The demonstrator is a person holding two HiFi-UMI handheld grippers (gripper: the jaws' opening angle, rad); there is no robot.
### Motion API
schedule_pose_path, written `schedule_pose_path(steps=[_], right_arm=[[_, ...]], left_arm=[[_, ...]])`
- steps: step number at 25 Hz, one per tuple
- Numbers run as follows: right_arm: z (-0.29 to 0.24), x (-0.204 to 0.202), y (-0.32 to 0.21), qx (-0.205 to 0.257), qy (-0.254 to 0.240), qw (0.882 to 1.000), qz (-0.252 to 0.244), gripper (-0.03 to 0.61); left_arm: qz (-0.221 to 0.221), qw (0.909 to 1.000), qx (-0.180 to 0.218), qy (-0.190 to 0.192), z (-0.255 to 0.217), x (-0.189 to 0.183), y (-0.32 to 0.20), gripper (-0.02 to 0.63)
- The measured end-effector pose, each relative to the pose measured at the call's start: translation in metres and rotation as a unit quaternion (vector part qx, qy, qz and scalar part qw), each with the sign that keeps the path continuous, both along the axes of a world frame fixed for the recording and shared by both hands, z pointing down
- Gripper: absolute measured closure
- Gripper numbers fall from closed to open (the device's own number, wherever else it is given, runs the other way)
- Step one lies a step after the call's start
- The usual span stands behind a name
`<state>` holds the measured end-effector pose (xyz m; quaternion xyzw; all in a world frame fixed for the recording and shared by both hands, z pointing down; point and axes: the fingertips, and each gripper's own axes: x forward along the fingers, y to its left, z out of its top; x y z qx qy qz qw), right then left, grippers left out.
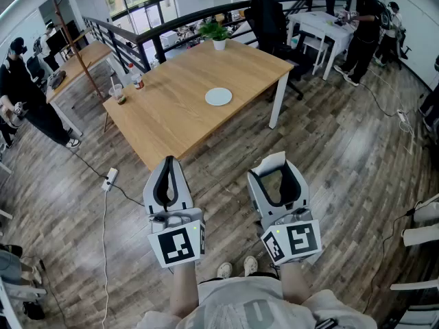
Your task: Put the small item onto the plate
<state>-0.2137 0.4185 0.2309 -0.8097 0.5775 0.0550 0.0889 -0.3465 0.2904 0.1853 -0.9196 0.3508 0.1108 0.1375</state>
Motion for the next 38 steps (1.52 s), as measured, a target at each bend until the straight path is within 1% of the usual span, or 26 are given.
schedule_pose_path(steps=[6, 10, 14, 17, 19, 22, 25, 28, 31, 33, 35, 38], right_arm=[[0.006, 0.010, 0.000, -0.003, -0.007, 1.000, 0.004, 0.270], [0.008, 0.022, 0.002, -0.005, -0.005, 1.000, -0.001, 0.270], [0.009, 0.040, 0.015, 0.012, -0.007, 1.000, -0.006, 0.270], [0.013, 0.057, 0.024, 0.017, -0.007, 1.000, -0.009, 0.270], [0.015, 0.071, 0.026, 0.019, -0.010, 1.000, -0.008, 0.270], [0.016, 0.087, 0.019, 0.020, -0.016, 1.000, -0.011, 0.270], [0.026, 0.092, 0.004, 0.008, 0.001, 1.000, -0.015, 0.270], [0.039, 0.106, -0.022, 0.002, 0.019, 1.000, -0.012, 0.270], [0.064, 0.128, -0.050, -0.002, 0.038, 0.999, -0.017, 0.270], [0.088, 0.140, -0.071, -0.009, 0.050, 0.998, -0.026, 0.270], [0.111, 0.150, -0.097, -0.016, 0.058, 0.998, -0.033, 0.270], [0.134, 0.172, -0.146, -0.021, 0.068, 0.997, -0.032, 0.270]], left_arm=[[0.000, 1.0000, -0.003, -0.003, 0.002, 0.007, -0.004, 0.604], [-0.005, 0.9999, -0.007, -0.007, 0.005, 0.019, -0.003, 0.604], [-0.006, 0.9999, -0.006, -0.010, 0.011, 0.040, 0.007, 0.604], [-0.006, 0.9998, 0.001, -0.020, 0.017, 0.055, 0.018, 0.604], [-0.010, 0.9995, 0.013, -0.028, 0.016, 0.064, 0.022, 0.604], [-0.024, 0.9990, 0.027, -0.026, 0.007, 0.070, 0.013, 0.604], [-0.036, 0.9990, 0.025, -0.011, 0.011, 0.069, -0.008, 0.604], [-0.037, 0.9989, 0.030, -0.007, 0.027, 0.084, -0.035, 0.604], [-0.040, 0.9986, 0.034, 0.008, 0.054, 0.106, -0.061, 0.604], [-0.045, 0.9984, 0.029, 0.017, 0.077, 0.117, -0.080, 0.604], [-0.048, 0.9984, 0.024, 0.020, 0.099, 0.126, -0.103, 0.604], [-0.049, 0.9983, 0.027, 0.018, 0.124, 0.148, -0.147, 0.604]])
